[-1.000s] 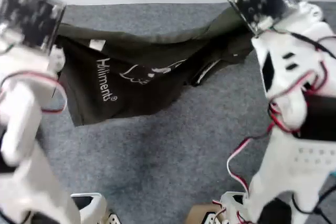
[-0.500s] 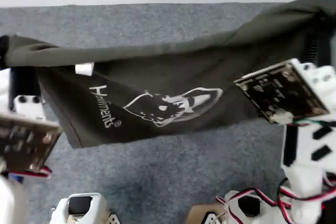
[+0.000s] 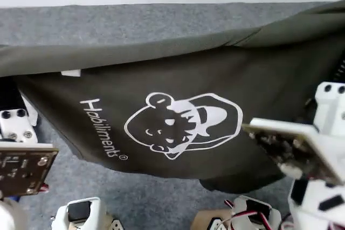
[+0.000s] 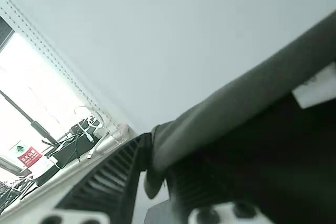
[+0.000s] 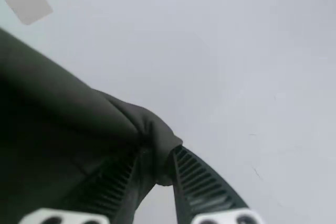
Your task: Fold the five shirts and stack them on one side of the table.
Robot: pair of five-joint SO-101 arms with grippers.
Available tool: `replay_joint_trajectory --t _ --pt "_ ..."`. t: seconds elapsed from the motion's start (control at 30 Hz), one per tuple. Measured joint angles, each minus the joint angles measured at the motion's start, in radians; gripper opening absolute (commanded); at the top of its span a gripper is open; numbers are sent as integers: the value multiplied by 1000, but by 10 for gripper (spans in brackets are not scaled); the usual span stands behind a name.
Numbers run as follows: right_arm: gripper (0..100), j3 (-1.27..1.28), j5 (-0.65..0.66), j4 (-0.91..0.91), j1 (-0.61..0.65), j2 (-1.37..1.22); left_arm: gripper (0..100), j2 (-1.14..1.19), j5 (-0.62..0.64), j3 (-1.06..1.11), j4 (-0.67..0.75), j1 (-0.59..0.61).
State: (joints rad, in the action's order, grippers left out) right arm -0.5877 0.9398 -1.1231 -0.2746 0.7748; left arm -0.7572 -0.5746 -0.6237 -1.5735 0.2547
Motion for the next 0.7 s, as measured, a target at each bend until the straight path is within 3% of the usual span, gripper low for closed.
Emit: replay_joint_trajectory --t 0.27,0.7 --pt "11 0 23 -91 -3 71 5 -55 0 -21 -92 0" --pt "11 -2 51 -147 -5 193 5 -180 -44 -35 -98 0"
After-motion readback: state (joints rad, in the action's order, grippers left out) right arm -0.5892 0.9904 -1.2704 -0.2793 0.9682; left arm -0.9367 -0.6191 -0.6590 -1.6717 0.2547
